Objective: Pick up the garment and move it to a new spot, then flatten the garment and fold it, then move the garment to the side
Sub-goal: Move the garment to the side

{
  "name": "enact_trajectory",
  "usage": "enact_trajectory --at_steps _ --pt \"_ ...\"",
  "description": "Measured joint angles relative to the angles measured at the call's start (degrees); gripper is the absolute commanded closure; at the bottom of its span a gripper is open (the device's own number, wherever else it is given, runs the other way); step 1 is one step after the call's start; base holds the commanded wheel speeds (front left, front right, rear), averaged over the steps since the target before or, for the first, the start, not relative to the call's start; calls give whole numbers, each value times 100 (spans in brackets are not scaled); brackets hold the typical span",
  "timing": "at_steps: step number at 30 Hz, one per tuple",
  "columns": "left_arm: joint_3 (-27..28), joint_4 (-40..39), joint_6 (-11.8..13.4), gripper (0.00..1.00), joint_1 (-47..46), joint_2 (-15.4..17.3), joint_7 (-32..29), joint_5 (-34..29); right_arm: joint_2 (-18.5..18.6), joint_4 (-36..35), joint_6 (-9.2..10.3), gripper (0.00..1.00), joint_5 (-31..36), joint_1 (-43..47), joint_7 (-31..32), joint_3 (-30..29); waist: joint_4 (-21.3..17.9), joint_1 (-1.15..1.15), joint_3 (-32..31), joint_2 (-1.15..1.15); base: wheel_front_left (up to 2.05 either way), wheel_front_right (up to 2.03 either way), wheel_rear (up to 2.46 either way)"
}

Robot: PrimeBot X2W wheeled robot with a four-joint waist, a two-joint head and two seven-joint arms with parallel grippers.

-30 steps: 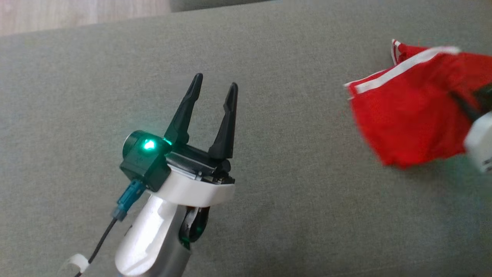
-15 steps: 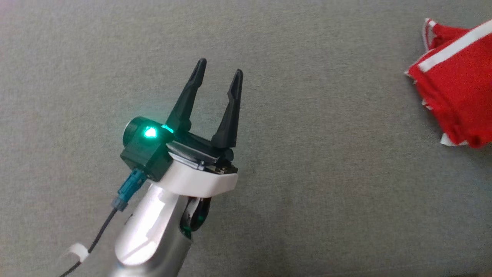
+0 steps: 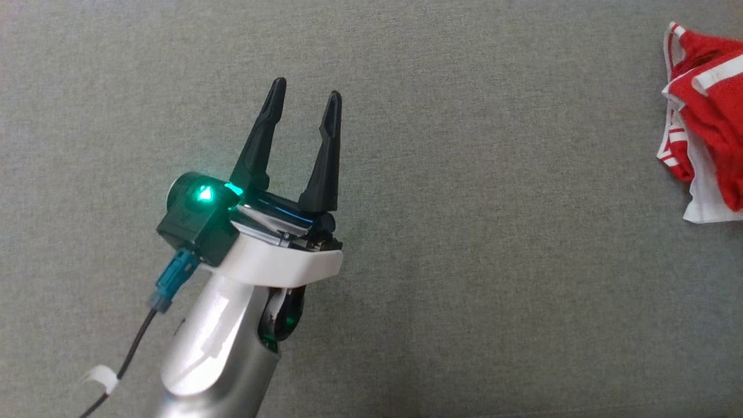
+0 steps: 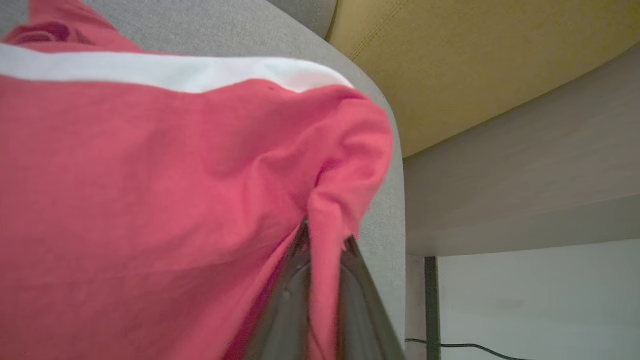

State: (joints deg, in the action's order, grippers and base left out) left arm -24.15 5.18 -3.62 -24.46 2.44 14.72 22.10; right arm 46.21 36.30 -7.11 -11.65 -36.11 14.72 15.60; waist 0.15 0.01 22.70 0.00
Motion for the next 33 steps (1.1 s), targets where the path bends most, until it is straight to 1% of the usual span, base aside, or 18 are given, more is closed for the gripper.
enact_trajectory --at_steps 4,5,6,7,9,13,17,20,21,22,24,28,30,31,33 --pt "15 3 -43 0 3 -1 0 -2 -227 -1 0 100 160 62 155 -327 -24 0 -5 0 0 0 0" --pt "15 10 -44 0 3 -1 0 -10 -272 -2 0 82 182 65 204 -422 -29 0 -11 0 0 0 0" --pt "18 16 -44 0 3 -1 0 -24 -331 -16 0 15 208 80 204 -539 -36 0 -21 0 0 0 0" --pt "19 23 -45 0 5 -1 0 -44 -401 -34 0 0 216 109 209 -682 -42 -1 -34 0 0 0 0" --pt "25 43 -45 0 11 -1 0 -47 -520 -71 0 0 266 192 231 -887 -56 -1 -76 0 0 0 0" --pt "45 108 -46 0 25 -2 0 -48 -715 -292 0 0 478 348 283 -1105 -98 -1 -211 0 0 0 0" --pt "115 154 -45 0 62 -2 0 -70 -891 -643 0 0 667 393 254 -1290 -132 -1 -399 0 0 0 0" --pt "193 157 -43 0 164 -1 0 -99 -1163 -1056 0 0 760 386 125 -1383 -156 -1 -569 0 0 0 0" --pt "193 157 -43 0 164 -1 0 -99 -1163 -1056 0 0 760 386 125 -1383 -156 -1 -569 0 0 0 0" --pt "200 159 -43 0 206 -2 0 -99 -1262 -1201 0 0 820 386 27 -1380 -163 -1 -627 0 0 0 0" --pt "232 165 -42 0 295 -1 0 -100 -1473 -1505 0 0 943 383 -242 -1370 -175 -1 -745 0 0 0 0" --pt "408 164 9 0 444 0 0 -100 -2007 -1868 0 0 910 387 -649 -1449 -160 -2 -988 0 0 0 0" --pt "464 162 15 0 521 -2 0 -115 -2365 -2065 0 0 894 402 -817 -1494 -139 -2 -1111 0 0 0 0" --pt "565 163 25 0 631 -2 0 -194 -2721 -2272 0 0 840 459 -999 -1497 -113 -2 -1230 0 0 0 0" --pt "639 163 73 0 772 -1 0 -211 -2991 -2443 0 0 755 709 -1201 -1461 -81 -2 -1345 0 0 0 0"
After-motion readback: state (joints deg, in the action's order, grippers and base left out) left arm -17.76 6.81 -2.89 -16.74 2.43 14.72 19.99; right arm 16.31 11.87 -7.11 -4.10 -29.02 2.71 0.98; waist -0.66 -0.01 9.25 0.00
